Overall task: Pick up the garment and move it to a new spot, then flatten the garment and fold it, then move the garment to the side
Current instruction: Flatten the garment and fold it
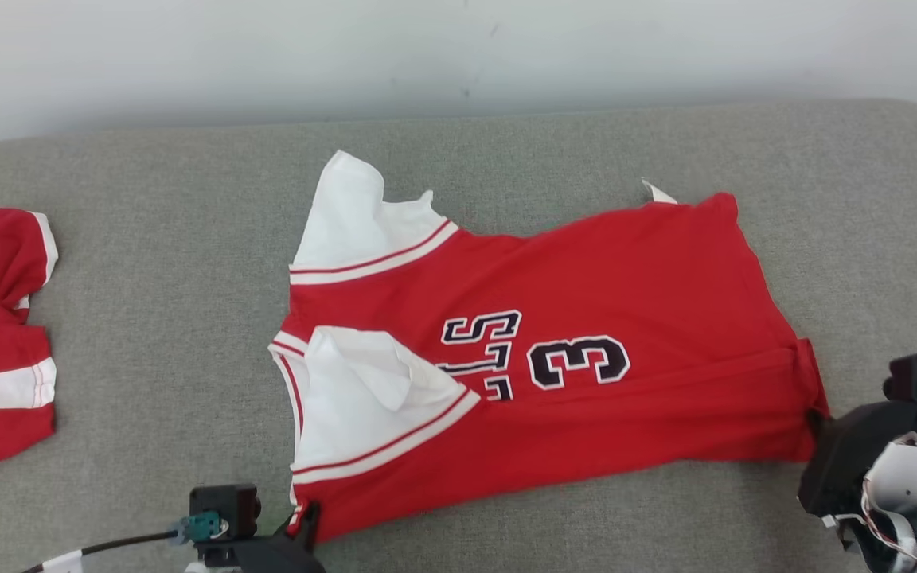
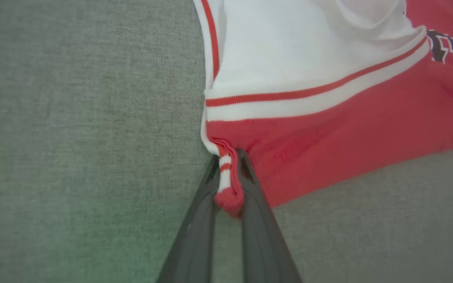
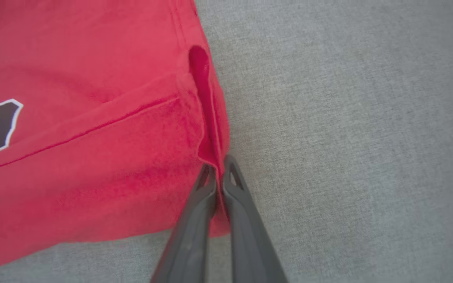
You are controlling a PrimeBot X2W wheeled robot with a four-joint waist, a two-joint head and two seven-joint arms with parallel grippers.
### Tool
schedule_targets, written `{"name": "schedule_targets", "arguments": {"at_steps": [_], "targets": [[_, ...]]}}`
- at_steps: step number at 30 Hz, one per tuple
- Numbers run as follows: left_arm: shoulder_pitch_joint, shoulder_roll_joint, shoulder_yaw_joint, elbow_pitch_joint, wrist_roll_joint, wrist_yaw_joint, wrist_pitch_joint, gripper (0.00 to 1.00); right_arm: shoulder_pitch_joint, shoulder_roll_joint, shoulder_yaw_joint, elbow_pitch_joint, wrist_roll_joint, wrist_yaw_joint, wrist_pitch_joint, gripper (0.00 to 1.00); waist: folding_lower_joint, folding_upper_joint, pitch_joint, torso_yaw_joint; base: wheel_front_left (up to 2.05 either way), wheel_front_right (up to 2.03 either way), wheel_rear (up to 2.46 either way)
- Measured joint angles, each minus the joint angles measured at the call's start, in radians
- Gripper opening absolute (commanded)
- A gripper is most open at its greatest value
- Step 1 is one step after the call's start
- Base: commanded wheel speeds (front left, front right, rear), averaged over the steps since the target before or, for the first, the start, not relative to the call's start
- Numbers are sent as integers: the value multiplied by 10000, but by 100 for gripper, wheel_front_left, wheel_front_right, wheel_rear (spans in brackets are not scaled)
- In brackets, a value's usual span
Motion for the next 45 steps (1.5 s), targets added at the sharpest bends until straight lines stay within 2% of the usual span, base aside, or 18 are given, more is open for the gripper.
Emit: {"name": "schedule_targets", "arguments": {"at_steps": [8,13,21,22,23,24,31,37,45], "targets": [[1008,387,35,-1338,-245,395,514,0,1210,445,-713,-1624,397,0,644,0,0,0,-245,69,0,0,0],[1317,476,54,-1705,-259,604,598,0,2029,744,-1200,-2301,529,2,905,0,0,0,-257,122,0,0,0],[1618,583,203,-1783,-276,949,629,0,2776,792,-1202,-1962,1657,2,729,0,0,0,-262,19,0,0,0],[1660,587,232,-1814,-280,972,585,0,2803,796,-1189,-1906,1758,2,602,75,0,0,-273,3,0,0,0],[1664,598,272,-1862,-245,1014,430,30,2809,796,-1185,-1871,1797,2,449,100,0,0,-287,-11,0,0,0],[1656,625,326,-1885,-232,1055,385,100,2807,788,-1185,-1850,1789,2,339,100,0,0,-300,-23,0,0,0],[1649,719,477,-2123,-40,1212,58,100,2517,780,-1154,-2224,1662,0,-219,100,1,0,-461,-62,0,0,0],[1417,830,775,-2259,146,1185,-744,100,2153,779,-1041,-2608,1638,0,-355,100,0,-1,-609,-109,0,0,0],[406,974,844,-2010,637,844,-1561,100,1249,775,-324,-2784,1308,0,-516,100,1,0,-653,-256,0,0,0]]}}
